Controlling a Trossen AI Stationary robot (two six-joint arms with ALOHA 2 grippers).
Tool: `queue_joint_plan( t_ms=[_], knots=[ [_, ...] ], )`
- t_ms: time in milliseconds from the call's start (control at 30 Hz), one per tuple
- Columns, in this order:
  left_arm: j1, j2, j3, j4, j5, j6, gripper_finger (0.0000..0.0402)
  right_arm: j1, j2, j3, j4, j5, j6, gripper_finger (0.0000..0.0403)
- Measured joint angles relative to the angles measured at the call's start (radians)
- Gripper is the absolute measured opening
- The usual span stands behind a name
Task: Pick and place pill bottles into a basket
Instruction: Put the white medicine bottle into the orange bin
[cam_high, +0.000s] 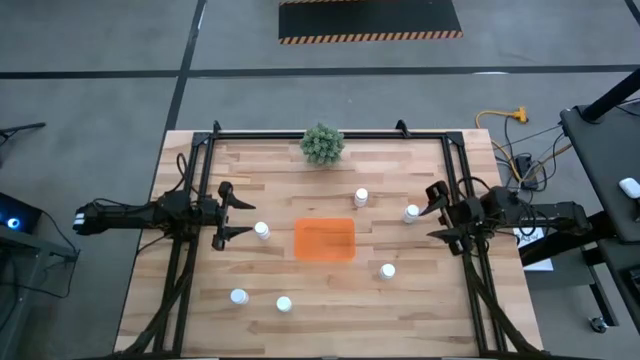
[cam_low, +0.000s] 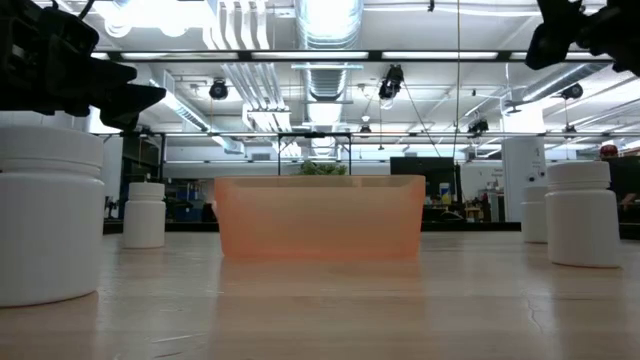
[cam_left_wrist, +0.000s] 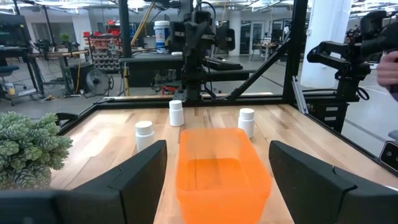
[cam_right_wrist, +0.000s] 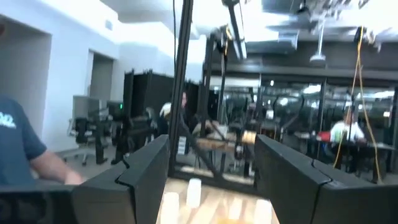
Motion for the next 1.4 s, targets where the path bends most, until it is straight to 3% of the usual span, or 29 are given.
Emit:
queue_joint_plan(
  t_ms=[100,200,333,567,967,1167,1400],
  knots=[
    [0.0,0.0,0.0,0.0,0.0,0.0,0.0265,0.0,0.0,0.009,0.019,0.05,0.017,0.0226],
    [0.0,0.0,0.0,0.0,0.0,0.0,0.0265,0.0,0.004,0.074,-0.095,0.088,0.028,0.0226],
    [0.0,0.0,0.0,0.0,0.0,0.0,0.0265,0.0,0.032,0.243,-0.469,0.16,-0.007,0.0226],
    [0.0,0.0,0.0,0.0,0.0,0.0,0.0265,0.0,0.17,0.551,-1.005,0.423,0.002,0.0226],
    [0.0,0.0,0.0,0.0,0.0,0.0,0.0265,0.0,0.605,0.896,-1.478,0.452,0.127,0.0226],
    [0.0,0.0,0.0,0.0,0.0,0.0,0.0265,0.0,0.78,0.975,-1.611,0.483,0.111,0.0226],
    [0.0,0.0,0.0,0.0,0.0,0.0,0.0265,-0.016,0.878,0.983,-1.665,0.519,0.066,0.0226]
  ],
)
